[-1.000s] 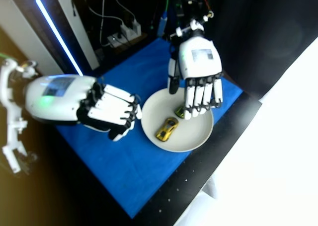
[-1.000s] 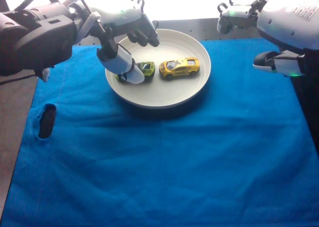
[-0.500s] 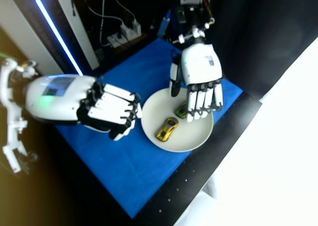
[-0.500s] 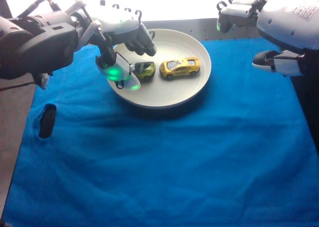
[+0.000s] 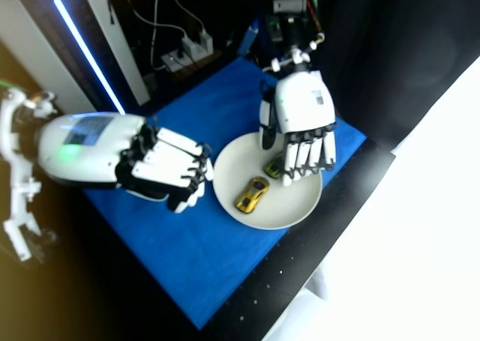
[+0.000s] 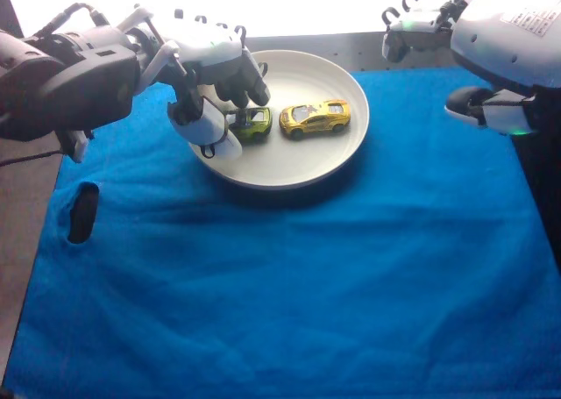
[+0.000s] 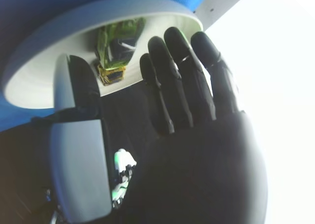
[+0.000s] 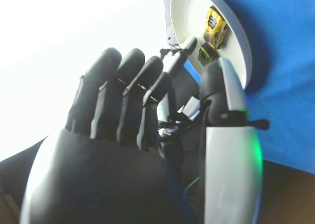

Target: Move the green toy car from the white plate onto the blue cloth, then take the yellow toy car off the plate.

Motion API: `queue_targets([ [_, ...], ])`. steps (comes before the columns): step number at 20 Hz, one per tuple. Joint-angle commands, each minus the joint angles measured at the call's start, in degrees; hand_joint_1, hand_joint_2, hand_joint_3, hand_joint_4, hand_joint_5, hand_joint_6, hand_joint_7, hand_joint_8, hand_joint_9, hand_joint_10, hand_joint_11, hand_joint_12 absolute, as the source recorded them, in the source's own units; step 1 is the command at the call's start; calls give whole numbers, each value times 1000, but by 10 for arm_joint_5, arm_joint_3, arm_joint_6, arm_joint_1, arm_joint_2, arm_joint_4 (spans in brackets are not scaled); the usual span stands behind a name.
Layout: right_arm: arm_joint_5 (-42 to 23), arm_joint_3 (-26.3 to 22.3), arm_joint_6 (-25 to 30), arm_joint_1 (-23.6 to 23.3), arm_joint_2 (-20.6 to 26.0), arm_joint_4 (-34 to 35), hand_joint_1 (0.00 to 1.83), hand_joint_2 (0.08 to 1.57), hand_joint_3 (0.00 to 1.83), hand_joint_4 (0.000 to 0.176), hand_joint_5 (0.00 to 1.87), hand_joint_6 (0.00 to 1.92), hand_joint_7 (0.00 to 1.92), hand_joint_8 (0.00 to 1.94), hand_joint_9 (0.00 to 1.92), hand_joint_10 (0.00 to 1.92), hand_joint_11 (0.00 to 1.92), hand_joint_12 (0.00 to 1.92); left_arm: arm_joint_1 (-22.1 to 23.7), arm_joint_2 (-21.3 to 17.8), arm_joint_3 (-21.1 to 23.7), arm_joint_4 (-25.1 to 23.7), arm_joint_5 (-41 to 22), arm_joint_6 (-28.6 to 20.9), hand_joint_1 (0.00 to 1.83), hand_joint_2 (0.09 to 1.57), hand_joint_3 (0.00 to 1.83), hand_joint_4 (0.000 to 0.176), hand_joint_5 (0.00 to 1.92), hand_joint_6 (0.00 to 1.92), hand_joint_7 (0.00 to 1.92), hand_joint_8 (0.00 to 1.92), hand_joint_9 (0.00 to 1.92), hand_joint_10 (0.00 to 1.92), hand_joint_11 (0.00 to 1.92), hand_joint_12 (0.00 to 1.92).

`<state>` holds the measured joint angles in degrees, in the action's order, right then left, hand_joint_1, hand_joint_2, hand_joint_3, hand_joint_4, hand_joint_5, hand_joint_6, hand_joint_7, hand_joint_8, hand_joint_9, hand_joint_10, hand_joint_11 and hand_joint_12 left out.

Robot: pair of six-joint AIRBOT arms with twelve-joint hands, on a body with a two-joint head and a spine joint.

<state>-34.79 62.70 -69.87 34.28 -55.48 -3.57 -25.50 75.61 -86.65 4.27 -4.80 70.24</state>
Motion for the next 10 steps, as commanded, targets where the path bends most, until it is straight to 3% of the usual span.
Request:
queue_targets([
  [1, -68, -1, -4, -10, -2, 4, 1296, 820, 410, 0, 469, 777, 548, 923, 411, 1290, 238, 1836, 1, 4, -4, 0, -56, 1, 1045, 1000, 2, 0, 717, 4, 814, 12, 565, 597, 221, 1380],
  [6, -68, -2, -4, -10, -2, 4, 1266, 826, 426, 0, 480, 696, 548, 919, 417, 1273, 220, 1842, -1, 9, -8, 6, -53, 8, 1051, 1002, 3, 0, 762, 19, 836, 18, 599, 591, 253, 1360],
  [7, -68, -2, -4, -10, -2, 4, 1276, 826, 424, 0, 479, 673, 540, 899, 398, 1264, 179, 1852, -1, 9, -7, 7, -53, 8, 1069, 1027, 5, 0, 810, 31, 878, 33, 633, 650, 293, 1419],
  [9, -68, -2, -4, -10, -2, 4, 1275, 823, 428, 0, 489, 656, 544, 904, 405, 1283, 210, 1847, -1, 9, -7, 8, -55, 9, 1097, 1061, 4, 0, 921, 65, 987, 103, 668, 959, 403, 1566],
  [10, -68, -2, -4, -10, -2, 4, 1277, 826, 424, 0, 492, 644, 544, 878, 397, 1258, 170, 1839, -1, 9, -7, 9, -57, 9, 1127, 1131, 0, 0, 908, 877, 1015, 180, 682, 1107, 519, 1608],
])
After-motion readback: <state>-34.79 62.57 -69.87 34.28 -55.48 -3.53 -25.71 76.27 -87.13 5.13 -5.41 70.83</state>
